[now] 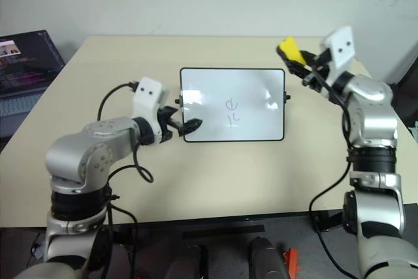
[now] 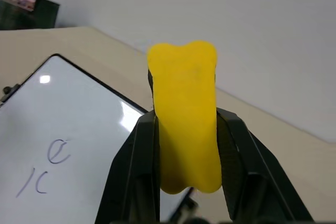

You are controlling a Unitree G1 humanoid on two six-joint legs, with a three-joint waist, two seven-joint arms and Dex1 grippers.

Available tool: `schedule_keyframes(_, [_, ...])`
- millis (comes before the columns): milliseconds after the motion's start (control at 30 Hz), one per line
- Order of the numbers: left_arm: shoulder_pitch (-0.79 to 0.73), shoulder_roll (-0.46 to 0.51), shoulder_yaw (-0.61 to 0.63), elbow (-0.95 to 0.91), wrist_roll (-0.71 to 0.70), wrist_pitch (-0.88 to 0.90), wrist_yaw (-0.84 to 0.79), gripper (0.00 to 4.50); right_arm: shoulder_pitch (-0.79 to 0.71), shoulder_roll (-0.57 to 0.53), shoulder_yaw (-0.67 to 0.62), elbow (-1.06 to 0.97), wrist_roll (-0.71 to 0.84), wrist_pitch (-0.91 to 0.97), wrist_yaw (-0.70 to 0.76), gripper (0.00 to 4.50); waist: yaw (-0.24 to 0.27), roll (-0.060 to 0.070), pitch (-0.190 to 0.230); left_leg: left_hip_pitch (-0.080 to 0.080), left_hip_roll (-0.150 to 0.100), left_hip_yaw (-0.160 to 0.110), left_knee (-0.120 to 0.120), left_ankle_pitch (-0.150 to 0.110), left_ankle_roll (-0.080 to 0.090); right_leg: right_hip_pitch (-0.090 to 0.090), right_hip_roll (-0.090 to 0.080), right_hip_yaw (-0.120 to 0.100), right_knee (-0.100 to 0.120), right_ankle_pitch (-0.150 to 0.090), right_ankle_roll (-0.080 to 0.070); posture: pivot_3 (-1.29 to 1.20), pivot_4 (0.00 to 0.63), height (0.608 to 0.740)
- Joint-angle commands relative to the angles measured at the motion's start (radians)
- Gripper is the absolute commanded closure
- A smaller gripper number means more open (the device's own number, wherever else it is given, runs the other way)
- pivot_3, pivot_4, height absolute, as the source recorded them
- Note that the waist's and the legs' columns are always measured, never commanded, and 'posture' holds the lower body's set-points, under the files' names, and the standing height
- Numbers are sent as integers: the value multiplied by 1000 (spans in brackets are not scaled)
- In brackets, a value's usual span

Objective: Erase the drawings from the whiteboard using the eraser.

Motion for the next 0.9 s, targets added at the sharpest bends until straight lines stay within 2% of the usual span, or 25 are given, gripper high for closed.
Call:
schedule_keyframes(33, [-5,23,-4,-32,-17,-20,-26,0,33,-24,-41,-78,37,-7,-37,3407,0,0,0,0,0,0,0,0,0,0,0,0,0,0,0,0,150,740])
schedule_keyframes(133, [4,42,-2,-39,-38,-16,-52,0,86,-45,-66,-118,51,-3,-60,3407,3,0,0,1,0,0,0,0,0,1,0,0,0,-1,-2,0,150,740])
schedule_keyframes(400, [40,97,-3,-60,-67,-18,-89,0,107,-82,-74,-127,84,8,-90,3408,2,0,0,1,0,1,0,0,0,1,0,1,0,-2,-3,0,150,740])
schedule_keyframes(900, [27,59,5,-41,-42,-44,-18,0,86,-65,-1,-111,92,3,-98,3408,3,0,0,1,0,1,1,0,0,1,0,1,0,-2,-4,0,150,740])
